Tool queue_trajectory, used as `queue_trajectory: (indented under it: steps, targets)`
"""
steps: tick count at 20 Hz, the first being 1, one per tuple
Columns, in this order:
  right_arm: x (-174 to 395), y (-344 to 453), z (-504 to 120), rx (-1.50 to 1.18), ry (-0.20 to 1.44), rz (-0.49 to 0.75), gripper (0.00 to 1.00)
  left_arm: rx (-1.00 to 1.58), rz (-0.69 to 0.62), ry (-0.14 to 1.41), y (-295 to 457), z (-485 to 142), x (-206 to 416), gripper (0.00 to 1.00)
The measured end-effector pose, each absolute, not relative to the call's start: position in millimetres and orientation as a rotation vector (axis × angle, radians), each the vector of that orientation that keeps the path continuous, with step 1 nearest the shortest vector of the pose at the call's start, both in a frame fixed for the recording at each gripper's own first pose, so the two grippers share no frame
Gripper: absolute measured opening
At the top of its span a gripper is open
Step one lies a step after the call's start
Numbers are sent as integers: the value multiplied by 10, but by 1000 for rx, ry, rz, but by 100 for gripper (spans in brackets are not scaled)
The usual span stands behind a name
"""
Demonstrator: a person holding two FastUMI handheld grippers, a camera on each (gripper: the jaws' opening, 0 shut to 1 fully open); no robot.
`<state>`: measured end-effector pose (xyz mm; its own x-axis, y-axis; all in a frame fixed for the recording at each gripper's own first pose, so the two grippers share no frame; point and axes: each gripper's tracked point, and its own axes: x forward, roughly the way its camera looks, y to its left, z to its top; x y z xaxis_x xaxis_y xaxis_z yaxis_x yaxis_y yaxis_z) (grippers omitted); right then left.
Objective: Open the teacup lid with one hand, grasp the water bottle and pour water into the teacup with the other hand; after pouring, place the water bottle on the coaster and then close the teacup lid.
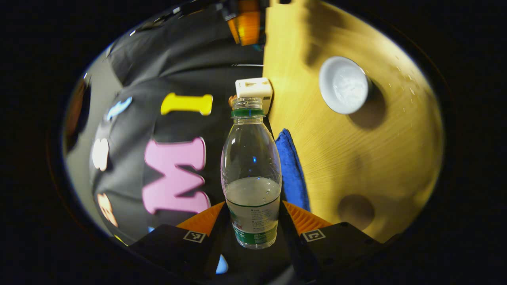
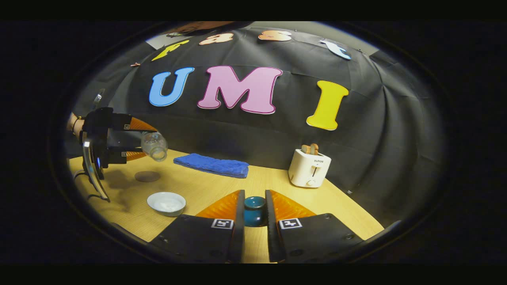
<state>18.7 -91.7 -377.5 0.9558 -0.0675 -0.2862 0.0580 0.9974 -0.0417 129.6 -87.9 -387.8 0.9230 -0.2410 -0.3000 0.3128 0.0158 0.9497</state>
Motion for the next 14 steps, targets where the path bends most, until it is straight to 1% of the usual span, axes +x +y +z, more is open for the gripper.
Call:
queue_trajectory:
  steps: [2,4,5,6,7,8,11,12,13,14]
  targets:
    - [200,-902,-3777,-35,294,-60,27,1280,-393,162,-760,-3906,1288,74]
    - [216,-874,-3787,-37,296,-56,27,1072,-351,227,-687,-3900,1333,74]
    - [228,-860,-3795,-37,298,-53,32,967,-332,252,-642,-3873,1361,74]
    - [232,-842,-3797,-37,301,-51,32,865,-313,275,-606,-3842,1388,73]
    - [238,-827,-3801,-36,302,-48,32,770,-297,291,-593,-3798,1410,73]
    - [246,-809,-3796,-35,302,-46,27,677,-288,305,-602,-3762,1402,73]
    - [282,-759,-3783,-37,300,-39,27,423,-276,318,-528,-3776,1457,74]
    - [286,-746,-3787,-36,302,-36,32,347,-269,319,-524,-3789,1503,73]
    - [293,-735,-3780,-36,300,-35,27,278,-259,321,-509,-3792,1529,73]
    - [299,-732,-3773,-36,300,-35,27,214,-243,324,-492,-3806,1544,73]
